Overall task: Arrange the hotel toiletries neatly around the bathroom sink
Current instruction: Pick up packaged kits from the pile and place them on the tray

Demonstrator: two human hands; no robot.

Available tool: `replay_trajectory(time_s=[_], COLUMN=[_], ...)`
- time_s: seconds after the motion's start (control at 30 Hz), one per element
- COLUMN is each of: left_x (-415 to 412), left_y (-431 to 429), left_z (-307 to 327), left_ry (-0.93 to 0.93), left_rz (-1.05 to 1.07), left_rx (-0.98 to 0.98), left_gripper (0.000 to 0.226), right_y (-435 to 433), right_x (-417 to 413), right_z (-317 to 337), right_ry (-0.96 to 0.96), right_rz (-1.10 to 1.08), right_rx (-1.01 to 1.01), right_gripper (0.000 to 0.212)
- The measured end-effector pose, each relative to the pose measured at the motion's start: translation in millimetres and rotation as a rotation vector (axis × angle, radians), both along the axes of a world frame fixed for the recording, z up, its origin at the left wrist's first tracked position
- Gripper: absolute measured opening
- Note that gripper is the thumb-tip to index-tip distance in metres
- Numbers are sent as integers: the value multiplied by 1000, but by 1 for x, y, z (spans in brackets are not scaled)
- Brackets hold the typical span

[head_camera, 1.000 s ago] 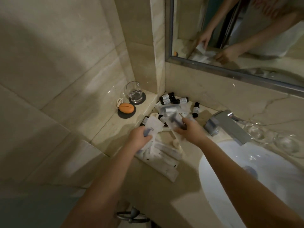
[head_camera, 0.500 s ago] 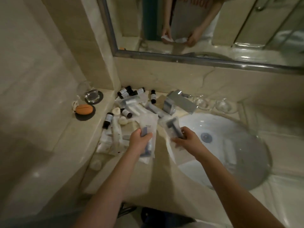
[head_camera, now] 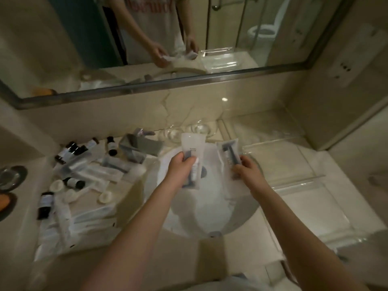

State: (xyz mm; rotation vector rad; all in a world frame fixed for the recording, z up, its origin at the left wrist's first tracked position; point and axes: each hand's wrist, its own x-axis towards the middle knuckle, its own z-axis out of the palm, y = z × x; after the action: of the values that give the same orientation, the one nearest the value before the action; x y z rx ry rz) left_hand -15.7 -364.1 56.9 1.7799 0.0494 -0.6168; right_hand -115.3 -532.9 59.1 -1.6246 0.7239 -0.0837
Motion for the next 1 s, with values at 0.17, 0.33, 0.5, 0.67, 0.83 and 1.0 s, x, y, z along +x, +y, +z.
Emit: replay_trajectory(time_s=[0.17,0.33,0.5,0.67,0.83,1.0], left_x=[19,35,67,85,87,83], left_y=[-80,-127,-148,-153,-150,-149], left_z=[-2,-12,-23,-20,-23,-19], left_ry=[11,16,-23,-39,-14,15], left_rz=[-38,-71,-90,-28,30,62], left_rx=[-19,57,108,141,93,45], left_gripper=[16,16,17,18,10,10], right_y=[-75,-137,-165,-166,-158,-160], right_x=[6,33,87,139,134,126], right_z=[-6,-25,-35,-48,-70,-77], right_ry=[-25,37,56,150,256,223], right_rz=[-104,-164,-102,5,43,58], right_rx=[13,-13,-114,-357,-733,-891], right_gripper=[30,34,37,38,34,45])
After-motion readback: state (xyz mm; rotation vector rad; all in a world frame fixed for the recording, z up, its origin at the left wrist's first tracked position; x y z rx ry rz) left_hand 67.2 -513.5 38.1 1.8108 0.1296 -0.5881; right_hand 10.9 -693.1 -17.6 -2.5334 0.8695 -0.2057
